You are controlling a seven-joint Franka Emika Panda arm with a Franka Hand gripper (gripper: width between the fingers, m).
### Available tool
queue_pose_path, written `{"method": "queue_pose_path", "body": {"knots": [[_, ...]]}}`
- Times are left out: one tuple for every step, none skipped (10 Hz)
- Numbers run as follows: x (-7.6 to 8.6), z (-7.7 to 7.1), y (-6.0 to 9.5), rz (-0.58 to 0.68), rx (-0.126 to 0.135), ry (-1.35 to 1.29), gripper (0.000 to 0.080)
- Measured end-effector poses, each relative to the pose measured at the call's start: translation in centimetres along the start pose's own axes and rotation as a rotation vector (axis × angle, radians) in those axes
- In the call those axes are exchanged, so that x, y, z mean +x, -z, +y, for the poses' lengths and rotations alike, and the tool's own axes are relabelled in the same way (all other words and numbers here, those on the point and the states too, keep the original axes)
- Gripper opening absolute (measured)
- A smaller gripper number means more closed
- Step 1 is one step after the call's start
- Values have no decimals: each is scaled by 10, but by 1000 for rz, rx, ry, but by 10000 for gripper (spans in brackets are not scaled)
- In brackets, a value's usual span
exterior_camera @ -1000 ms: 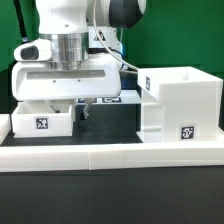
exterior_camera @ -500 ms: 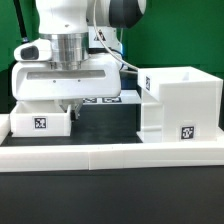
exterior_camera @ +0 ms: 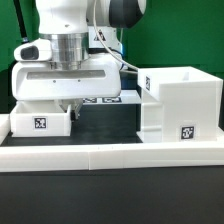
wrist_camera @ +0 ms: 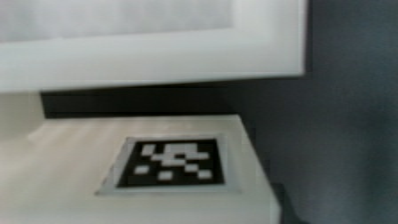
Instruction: Assemble drawer
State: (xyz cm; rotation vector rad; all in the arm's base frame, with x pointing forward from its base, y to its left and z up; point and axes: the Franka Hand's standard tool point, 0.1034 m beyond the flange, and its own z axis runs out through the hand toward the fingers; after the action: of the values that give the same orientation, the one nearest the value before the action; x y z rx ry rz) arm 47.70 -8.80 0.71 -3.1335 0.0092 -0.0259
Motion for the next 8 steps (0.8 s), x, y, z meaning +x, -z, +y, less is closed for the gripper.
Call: {"method": "queue_pose_path", "body": {"knots": [[4, -9, 8, -14, 13, 17, 42], [11, -16, 19, -24, 31, 46, 42], [17, -16, 28, -36, 47, 48, 42], [21, -15, 32, -31, 49, 35, 42], [20, -15, 30, -32, 48, 62, 42], [19, -15, 30, -34, 48, 61, 42], [19, -15, 29, -34, 45, 124, 42], [18, -16, 25, -37, 38, 239, 42]]}}
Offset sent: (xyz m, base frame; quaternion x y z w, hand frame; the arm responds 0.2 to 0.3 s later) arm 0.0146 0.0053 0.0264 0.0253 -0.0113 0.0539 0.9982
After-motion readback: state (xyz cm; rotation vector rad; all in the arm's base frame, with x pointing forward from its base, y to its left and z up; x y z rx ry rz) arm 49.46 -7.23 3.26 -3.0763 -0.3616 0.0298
